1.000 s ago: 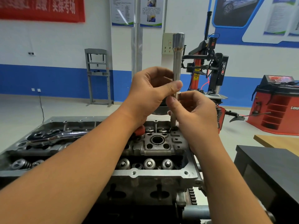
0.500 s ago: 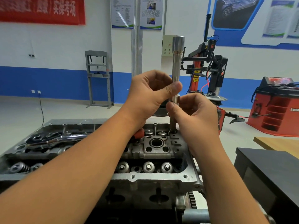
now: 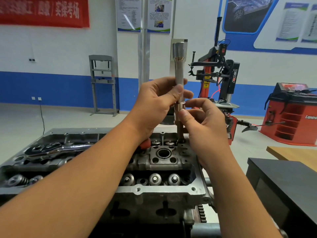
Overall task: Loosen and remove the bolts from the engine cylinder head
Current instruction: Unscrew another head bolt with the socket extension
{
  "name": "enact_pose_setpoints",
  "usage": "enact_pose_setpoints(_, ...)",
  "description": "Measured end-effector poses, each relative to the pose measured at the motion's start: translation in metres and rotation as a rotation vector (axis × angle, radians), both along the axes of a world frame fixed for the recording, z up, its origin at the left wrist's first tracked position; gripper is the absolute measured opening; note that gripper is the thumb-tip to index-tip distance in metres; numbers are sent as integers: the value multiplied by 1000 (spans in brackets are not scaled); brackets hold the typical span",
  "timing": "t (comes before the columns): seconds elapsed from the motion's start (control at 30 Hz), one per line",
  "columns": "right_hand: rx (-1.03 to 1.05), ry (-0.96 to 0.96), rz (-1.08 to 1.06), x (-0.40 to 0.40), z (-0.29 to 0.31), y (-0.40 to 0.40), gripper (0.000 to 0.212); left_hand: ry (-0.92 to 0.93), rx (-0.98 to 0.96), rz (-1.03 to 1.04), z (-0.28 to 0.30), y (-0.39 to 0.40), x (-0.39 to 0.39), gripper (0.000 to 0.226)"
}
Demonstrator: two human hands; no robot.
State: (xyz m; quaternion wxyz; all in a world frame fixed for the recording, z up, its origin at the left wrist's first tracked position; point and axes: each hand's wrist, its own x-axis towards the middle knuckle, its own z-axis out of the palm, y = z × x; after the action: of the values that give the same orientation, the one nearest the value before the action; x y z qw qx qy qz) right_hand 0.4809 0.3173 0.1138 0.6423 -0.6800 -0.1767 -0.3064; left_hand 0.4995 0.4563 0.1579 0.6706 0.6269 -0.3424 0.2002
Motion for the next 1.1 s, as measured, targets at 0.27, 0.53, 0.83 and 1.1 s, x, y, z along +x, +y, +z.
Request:
enact_pose_setpoints(0.27,-64,-6,-90,-2,0,0,17,-8,-57,110,-1,0,2,25)
enact_pose_setpoints(0.53,18,57,68,-2,2,-4,8,-3,-20,62,-1,1,2,15)
enact_pose_setpoints(0.83,14,96,257,-3,5,-7,13,4,-20,-22,-1,3,3,15)
enact_pose_setpoints(1.1,-37,25,103,2,1,-4,3,-10,-24,18,0,2,4,9)
